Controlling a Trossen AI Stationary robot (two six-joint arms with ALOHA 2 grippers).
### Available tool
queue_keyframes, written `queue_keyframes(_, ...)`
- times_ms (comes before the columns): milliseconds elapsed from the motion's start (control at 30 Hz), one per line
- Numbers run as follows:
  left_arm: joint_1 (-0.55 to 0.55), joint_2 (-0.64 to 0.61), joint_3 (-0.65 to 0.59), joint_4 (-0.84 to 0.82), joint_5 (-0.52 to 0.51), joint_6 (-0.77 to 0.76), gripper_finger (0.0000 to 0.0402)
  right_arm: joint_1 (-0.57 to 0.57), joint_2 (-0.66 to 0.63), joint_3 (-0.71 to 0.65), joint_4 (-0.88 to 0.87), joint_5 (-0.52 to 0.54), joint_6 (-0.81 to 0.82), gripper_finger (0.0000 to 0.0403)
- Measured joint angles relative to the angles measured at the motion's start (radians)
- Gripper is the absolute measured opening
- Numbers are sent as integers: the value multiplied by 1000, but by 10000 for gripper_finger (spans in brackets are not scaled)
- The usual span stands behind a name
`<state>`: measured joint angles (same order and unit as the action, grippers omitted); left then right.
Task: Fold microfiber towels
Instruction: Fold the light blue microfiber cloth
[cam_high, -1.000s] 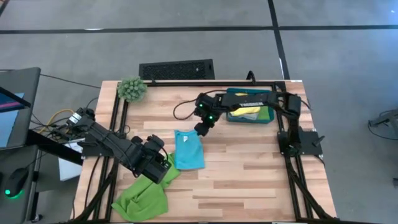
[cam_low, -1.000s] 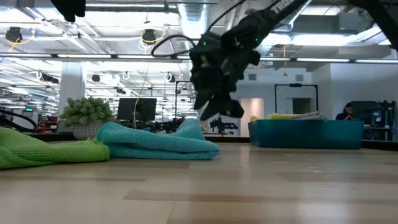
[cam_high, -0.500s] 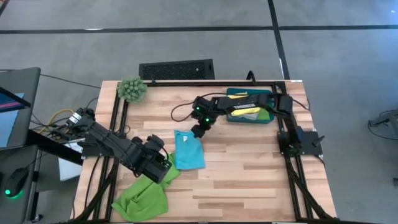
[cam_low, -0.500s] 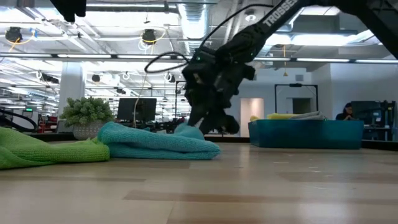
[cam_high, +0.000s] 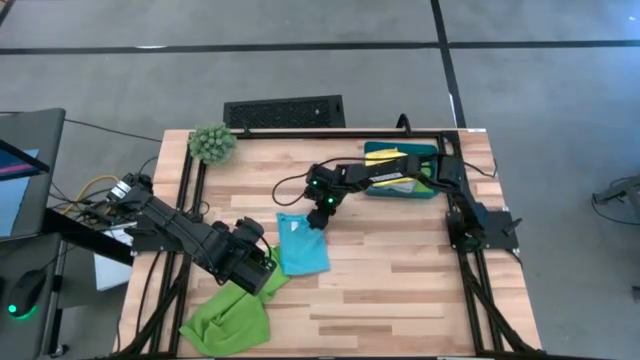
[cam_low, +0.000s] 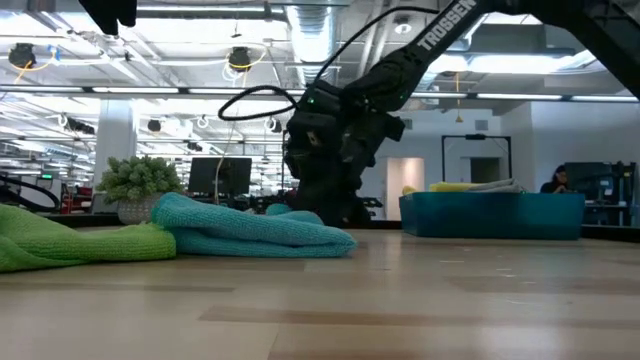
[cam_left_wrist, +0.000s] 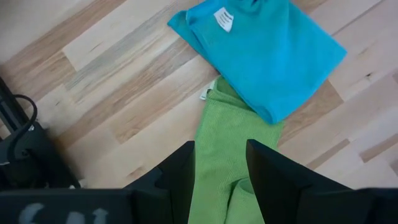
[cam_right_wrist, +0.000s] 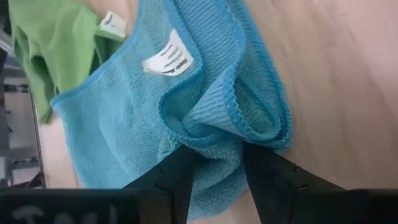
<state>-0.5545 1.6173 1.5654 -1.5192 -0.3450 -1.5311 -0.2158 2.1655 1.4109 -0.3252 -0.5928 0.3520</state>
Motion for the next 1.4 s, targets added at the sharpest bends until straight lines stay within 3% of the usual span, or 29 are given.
queue_keyframes(167,0,0,0,0,0,0,137,13,0,0,4,48,35,140)
queue_keyframes(433,0,0,0,0,0,0,137,13,0,0,8,104,-22,14)
queue_keyframes(833,0,0,0,0,18,0,137,11,-41,-2,1,104,-82,6)
queue_keyframes(1400,0,0,0,0,24,19,137,11,-234,-1,-131,306,-230,2)
